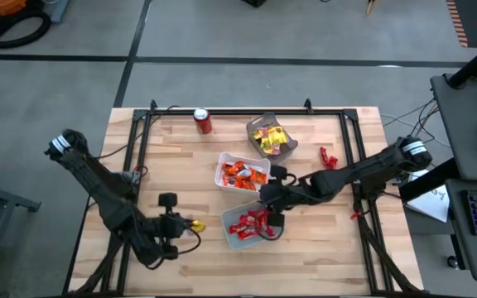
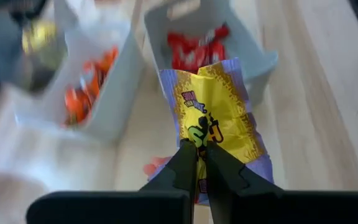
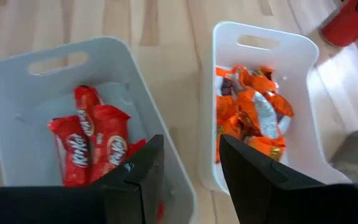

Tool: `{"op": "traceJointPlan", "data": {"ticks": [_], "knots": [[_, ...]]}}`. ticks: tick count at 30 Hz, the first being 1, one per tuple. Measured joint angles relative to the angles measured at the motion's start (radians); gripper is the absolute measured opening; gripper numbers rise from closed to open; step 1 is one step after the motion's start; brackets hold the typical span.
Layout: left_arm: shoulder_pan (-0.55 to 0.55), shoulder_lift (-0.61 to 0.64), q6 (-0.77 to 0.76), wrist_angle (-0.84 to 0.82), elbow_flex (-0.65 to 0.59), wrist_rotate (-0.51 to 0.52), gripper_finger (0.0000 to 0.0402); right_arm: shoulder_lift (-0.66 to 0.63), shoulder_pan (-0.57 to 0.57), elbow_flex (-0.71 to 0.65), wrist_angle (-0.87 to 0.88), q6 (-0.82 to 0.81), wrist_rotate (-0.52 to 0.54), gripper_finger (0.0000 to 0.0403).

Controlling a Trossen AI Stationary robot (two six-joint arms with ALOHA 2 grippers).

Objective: Sort candy
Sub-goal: Put the yellow candy pack into the black bin

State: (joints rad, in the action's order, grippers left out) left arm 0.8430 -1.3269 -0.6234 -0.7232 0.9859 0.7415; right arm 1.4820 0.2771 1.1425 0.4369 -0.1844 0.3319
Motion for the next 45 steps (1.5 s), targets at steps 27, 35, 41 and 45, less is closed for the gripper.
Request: {"op": "traceJointPlan", "data": {"ticks": [27,35,41,45], "knots": [[-0.474,0.039,0.775,1.268,-0.470,-0.260,0.0002,0.025,0.030,-0.361,-1.084,0.199,0.009,0.0151],[-0.505,0.039,0.772,1.344,-0.477,-0.254,0.0002,0.025,0.006,-0.322,-1.130,0.177,0.089,0.0151],[-0.517,0.020,0.772,1.436,-0.477,-0.161,0.0002,0.025,-0.018,-0.275,-1.130,0.185,0.088,0.0151],[-0.517,-0.033,0.772,1.547,-0.477,-0.125,0.0002,0.025,-0.023,-0.261,-1.127,0.182,0.088,0.0151]]}}
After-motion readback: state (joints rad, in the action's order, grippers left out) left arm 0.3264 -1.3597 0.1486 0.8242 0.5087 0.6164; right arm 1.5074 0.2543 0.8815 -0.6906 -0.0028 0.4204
